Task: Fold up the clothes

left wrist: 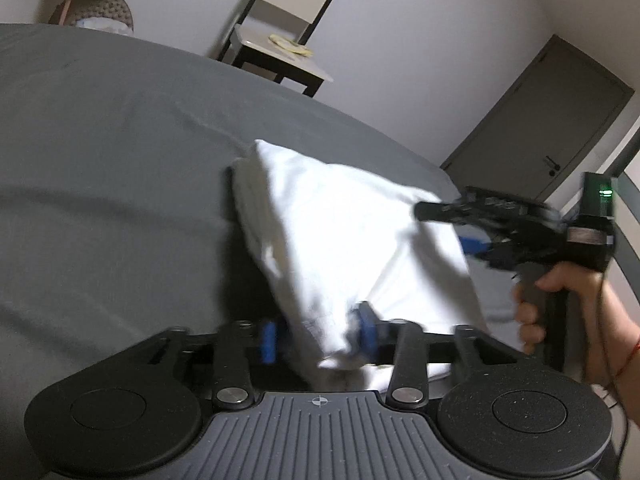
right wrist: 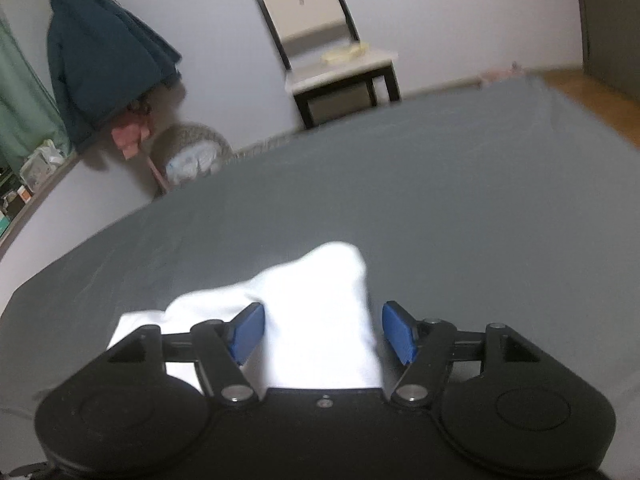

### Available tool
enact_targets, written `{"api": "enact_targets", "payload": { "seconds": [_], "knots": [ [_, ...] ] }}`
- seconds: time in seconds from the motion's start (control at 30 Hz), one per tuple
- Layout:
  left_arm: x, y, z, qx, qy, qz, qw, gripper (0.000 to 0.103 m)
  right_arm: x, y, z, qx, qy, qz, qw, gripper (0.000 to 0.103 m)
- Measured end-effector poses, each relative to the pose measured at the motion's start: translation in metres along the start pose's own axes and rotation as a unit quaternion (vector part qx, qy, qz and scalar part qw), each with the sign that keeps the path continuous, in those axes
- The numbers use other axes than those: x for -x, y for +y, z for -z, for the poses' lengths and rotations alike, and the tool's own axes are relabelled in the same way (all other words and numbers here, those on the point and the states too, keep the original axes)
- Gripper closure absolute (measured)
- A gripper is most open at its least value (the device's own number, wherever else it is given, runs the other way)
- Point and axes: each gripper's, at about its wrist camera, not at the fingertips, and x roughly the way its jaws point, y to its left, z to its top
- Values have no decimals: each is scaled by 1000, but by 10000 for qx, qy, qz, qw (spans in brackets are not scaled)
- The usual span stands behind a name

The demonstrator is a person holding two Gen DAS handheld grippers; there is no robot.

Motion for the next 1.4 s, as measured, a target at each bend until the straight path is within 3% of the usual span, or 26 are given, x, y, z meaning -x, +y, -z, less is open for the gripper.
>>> {"api": "enact_targets", "payload": {
  "seconds": [0.1,0.17,0.23,0.33,0.47,0.53,0.67,0.83,0.93,1.1,1.17,1.23,1.4],
  "knots": [
    [12,4,0,-16,12,-9,10000,52,16,6,2,-5,-416,-300,9987,48],
    [19,2,2,-109,8,-100,9999,38,25,11,5,16,-641,-494,9967,53],
    [25,-5,-1,-338,-6,-321,9989,29,20,19,14,157,-459,-531,9974,53],
    [52,-5,3,-569,-247,-459,9970,29,1,23,34,225,215,-324,9990,53],
    [94,-1,-4,-430,-1233,-236,9912,24,20,30,65,840,41,-151,9963,48],
    [99,-4,-18,-486,-1400,5,9890,24,37,35,77,1112,-74,-103,9937,48],
    [63,-25,-48,-769,-1284,80,9887,24,73,34,94,1409,-576,-92,9883,41],
    [17,-52,-75,-1086,-1070,173,9882,24,65,22,91,1301,-740,-107,9887,37],
    [-11,-65,-74,-1523,-807,37,9850,24,58,16,92,1274,-798,-208,9884,37],
    [-27,-54,-62,-1856,-333,-425,9811,24,47,7,97,1518,-696,-320,9854,37],
    [-16,-49,-56,-2066,-373,-345,9771,24,51,3,102,1562,-676,-360,9847,37],
    [-3,-43,-46,-2203,-398,-575,9729,24,55,1,105,1598,-633,-341,9845,37],
    [26,-26,-33,-1895,-251,-698,9791,20,68,2,112,1547,-469,-162,9867,36]
  ]
}}
